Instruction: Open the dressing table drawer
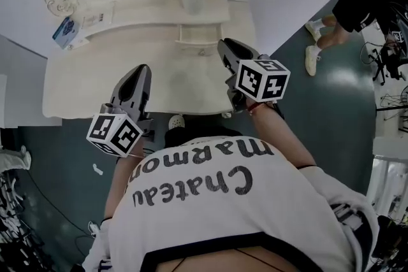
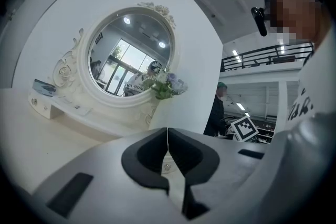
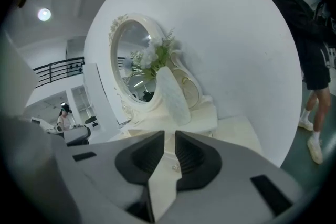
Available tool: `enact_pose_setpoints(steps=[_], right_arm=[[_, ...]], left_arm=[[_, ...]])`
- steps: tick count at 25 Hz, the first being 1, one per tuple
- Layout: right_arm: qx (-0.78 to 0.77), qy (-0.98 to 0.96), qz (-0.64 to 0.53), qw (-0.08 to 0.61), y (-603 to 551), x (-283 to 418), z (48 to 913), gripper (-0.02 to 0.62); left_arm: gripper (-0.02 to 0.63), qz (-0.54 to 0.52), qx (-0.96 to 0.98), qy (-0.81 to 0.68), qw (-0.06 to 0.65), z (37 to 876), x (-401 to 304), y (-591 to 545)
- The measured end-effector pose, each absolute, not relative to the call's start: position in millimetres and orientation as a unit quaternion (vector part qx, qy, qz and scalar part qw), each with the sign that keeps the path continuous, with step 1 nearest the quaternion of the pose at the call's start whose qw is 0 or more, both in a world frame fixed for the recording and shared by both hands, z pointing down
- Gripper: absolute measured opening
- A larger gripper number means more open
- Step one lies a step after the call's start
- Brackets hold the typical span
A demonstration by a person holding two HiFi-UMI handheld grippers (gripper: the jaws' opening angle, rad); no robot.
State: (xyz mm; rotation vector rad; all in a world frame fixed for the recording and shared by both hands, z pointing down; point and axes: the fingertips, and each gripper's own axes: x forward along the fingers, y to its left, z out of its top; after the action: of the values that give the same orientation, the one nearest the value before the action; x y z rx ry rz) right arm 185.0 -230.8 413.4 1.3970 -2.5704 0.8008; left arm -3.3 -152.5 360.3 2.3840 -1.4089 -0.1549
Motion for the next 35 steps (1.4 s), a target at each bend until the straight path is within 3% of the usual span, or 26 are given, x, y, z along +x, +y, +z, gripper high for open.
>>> enact_pose_setpoints(steps=[7, 35], right_arm=[[0.445, -0.868, 0.216, 0.029, -232, 176, 390, 0.071], [0.431, -0.88, 0.193, 0.053, -235, 151, 384, 0.051]], left_arm=[[0.024, -0.053, 0.839, -0.51, 0.182, 367, -8, -145], [0.023, -0.051, 0.836, -0.517, 0.178, 364, -26, -157]])
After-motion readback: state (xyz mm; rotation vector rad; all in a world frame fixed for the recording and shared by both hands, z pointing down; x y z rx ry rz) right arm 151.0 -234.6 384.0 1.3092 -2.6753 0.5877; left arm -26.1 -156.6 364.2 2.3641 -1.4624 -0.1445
